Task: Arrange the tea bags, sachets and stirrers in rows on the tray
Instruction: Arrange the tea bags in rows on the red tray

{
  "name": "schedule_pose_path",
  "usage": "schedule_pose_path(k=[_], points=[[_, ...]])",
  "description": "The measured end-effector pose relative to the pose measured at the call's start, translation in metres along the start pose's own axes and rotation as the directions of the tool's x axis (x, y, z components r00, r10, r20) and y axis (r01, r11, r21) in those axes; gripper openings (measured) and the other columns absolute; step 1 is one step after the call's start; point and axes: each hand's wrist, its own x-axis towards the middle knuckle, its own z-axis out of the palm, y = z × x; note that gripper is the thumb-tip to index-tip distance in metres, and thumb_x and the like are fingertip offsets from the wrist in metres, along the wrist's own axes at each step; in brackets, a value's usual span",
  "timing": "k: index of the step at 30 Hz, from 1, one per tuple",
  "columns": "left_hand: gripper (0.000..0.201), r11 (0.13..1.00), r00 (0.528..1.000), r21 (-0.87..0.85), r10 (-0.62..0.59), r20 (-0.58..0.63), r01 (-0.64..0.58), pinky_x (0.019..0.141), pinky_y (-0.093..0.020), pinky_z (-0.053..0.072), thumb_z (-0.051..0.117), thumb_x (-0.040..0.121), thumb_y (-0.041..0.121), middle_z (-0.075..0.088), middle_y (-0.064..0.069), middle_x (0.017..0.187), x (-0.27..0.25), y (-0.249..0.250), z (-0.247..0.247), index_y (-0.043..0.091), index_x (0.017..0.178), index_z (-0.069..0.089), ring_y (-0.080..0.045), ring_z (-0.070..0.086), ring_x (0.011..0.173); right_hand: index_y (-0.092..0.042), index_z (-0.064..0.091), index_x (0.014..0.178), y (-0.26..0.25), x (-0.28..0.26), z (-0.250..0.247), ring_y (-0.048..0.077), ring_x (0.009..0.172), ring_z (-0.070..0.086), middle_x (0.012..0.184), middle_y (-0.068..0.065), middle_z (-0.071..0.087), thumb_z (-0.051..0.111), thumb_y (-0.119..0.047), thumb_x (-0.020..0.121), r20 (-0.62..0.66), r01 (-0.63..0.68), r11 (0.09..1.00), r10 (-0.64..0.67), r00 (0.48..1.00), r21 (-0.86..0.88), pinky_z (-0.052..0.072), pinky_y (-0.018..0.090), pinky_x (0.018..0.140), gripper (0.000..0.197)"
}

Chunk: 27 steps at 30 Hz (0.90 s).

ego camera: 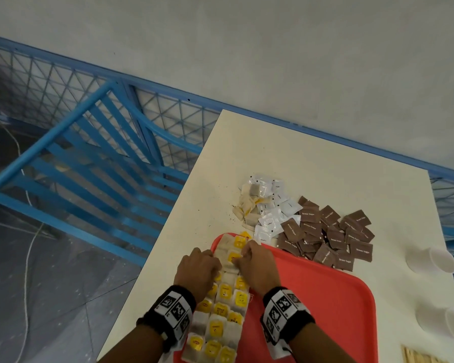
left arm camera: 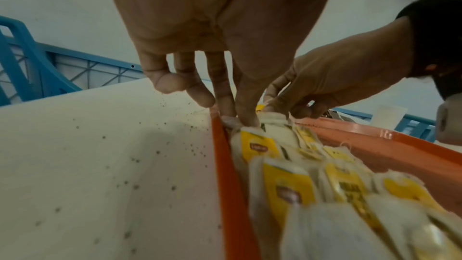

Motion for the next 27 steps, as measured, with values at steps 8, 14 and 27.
schedule_pose_path(k=[8,14,27], points=[[0.028,0.998,1.000,-0.056,-0.008,-0.011,0.007,0.084,-0.034,0.039,0.044,0.098,0.020,0.060,0.004,0.118,0.000,0.004,0.002,0.026,0.115,0.066,-0.022,0.050,0.112,-0.014,0.067,0.096,-0.003,-0.010,0.003,0.013,0.082,0.045,0.092,-0.003,0.045,0.049,-0.026,0.098,0.155,0.247,0.934,-0.213,0.965,-0.256,0.038,0.025,0.071,0.023],[0.020,0.954,0.992,-0.296,0.020,-0.125,-0.057,0.082,-0.028,0.046,0.052,0.098,0.033,0.059,0.011,0.100,0.005,-0.002,-0.011,0.027,0.111,0.067,-0.012,0.055,0.098,-0.019,0.068,0.084,-0.027,0.025,-0.053,0.015,0.083,0.060,0.090,-0.003,0.065,0.051,-0.019,0.090,0.033,0.261,0.934,-0.262,0.965,-0.244,0.053,0.034,0.074,0.019],[0.007,0.741,0.976,-0.663,-0.052,-0.212,-0.104,0.065,-0.021,0.051,0.069,0.090,0.028,0.068,0.015,0.073,0.004,0.003,-0.022,0.029,0.084,0.072,-0.006,0.062,0.070,-0.024,0.058,0.124,-0.025,0.136,-0.076,0.028,0.117,0.046,0.127,0.004,0.048,0.056,-0.012,0.092,0.353,0.526,0.351,-0.450,0.820,-0.774,0.047,0.038,0.078,0.035]])
